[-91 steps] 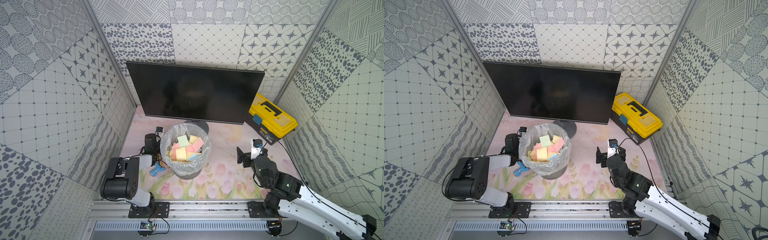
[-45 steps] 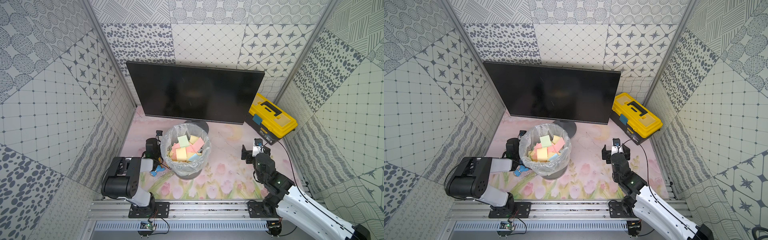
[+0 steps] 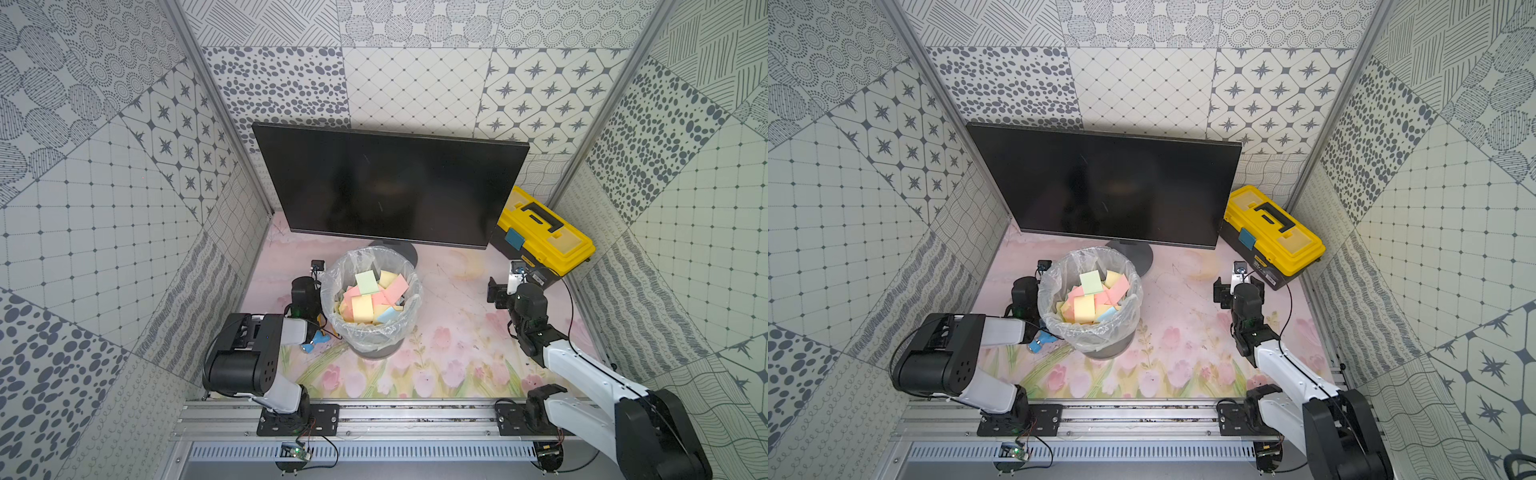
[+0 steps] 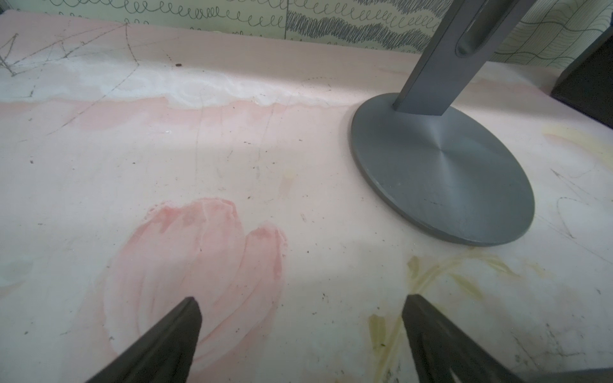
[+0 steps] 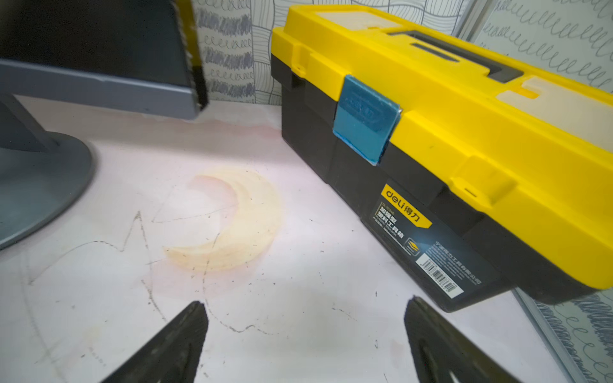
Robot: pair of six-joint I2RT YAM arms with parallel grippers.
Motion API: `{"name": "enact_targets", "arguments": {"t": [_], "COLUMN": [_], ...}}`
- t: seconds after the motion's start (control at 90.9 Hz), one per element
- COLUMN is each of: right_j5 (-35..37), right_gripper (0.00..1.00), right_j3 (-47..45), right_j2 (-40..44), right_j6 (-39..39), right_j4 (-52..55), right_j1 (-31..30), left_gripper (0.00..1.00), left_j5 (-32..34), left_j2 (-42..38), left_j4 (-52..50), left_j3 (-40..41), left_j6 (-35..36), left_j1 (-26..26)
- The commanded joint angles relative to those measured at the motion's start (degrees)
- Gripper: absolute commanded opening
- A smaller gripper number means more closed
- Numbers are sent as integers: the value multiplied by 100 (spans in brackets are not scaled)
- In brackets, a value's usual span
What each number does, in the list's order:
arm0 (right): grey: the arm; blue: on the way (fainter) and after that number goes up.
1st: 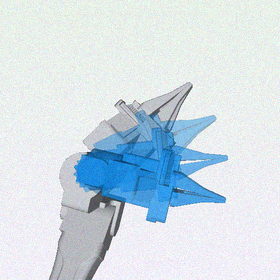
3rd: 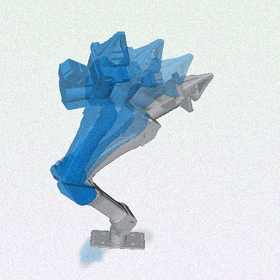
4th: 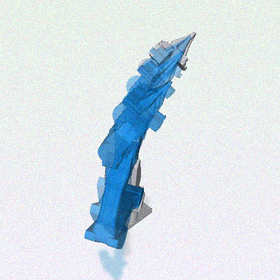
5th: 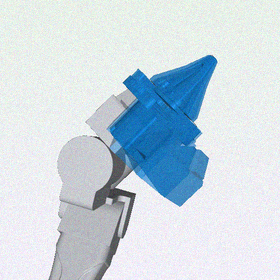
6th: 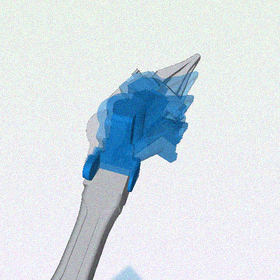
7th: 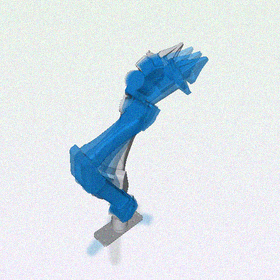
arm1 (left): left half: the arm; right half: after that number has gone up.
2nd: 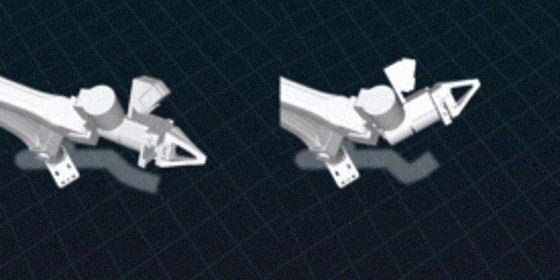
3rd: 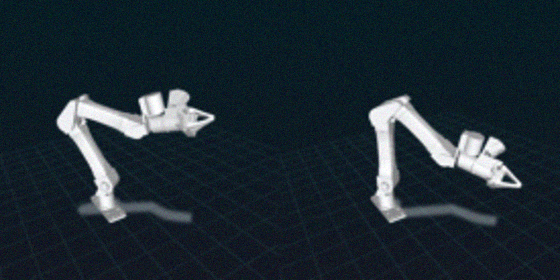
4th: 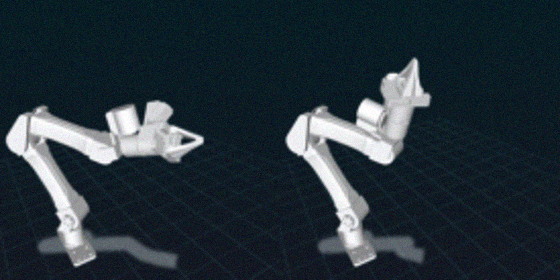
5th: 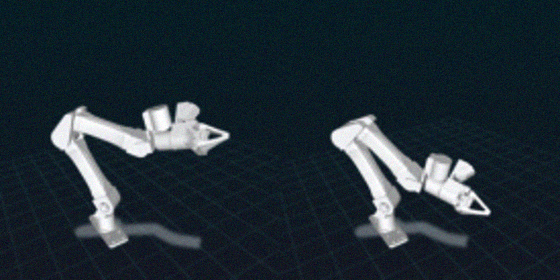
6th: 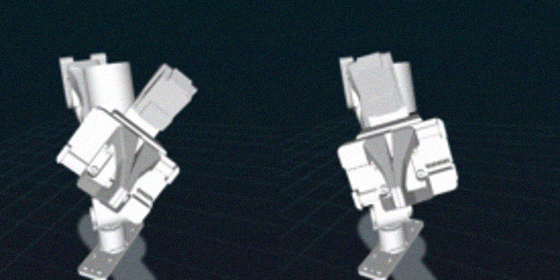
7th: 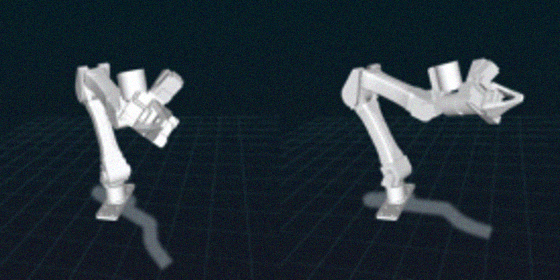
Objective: Remove the sticky note from the monitor
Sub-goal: Reset both arms
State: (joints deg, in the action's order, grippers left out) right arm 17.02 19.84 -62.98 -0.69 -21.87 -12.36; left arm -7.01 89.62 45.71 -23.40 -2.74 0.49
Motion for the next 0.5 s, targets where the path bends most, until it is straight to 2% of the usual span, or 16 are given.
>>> {"name": "enact_targets", "arguments": {"t": [0.0, 0.209, 0.396, 0.484], "right_j5": [-591, -911, -1396, -1456], "right_gripper": [97, 97, 97, 97], "right_j3": [91, 89, 430, 414], "right_j2": [-416, -1220, -1708, -2029], "right_j6": [-117, 89, -22, -122], "right_j4": [-1019, -1634, -1710, -2079], "right_j1": [242, 553, 696, 698], "left_gripper": [99, 99, 99, 100], "left_j5": [49, 46, 50, 50], "left_j2": [33, 41, 41, 38], "left_j4": [299, 321, 325, 326], "left_j3": [10, 12, 11, 15], "left_j6": [-3, -6, 1, -7], "left_j1": [-8, -7, -11, -8]}}
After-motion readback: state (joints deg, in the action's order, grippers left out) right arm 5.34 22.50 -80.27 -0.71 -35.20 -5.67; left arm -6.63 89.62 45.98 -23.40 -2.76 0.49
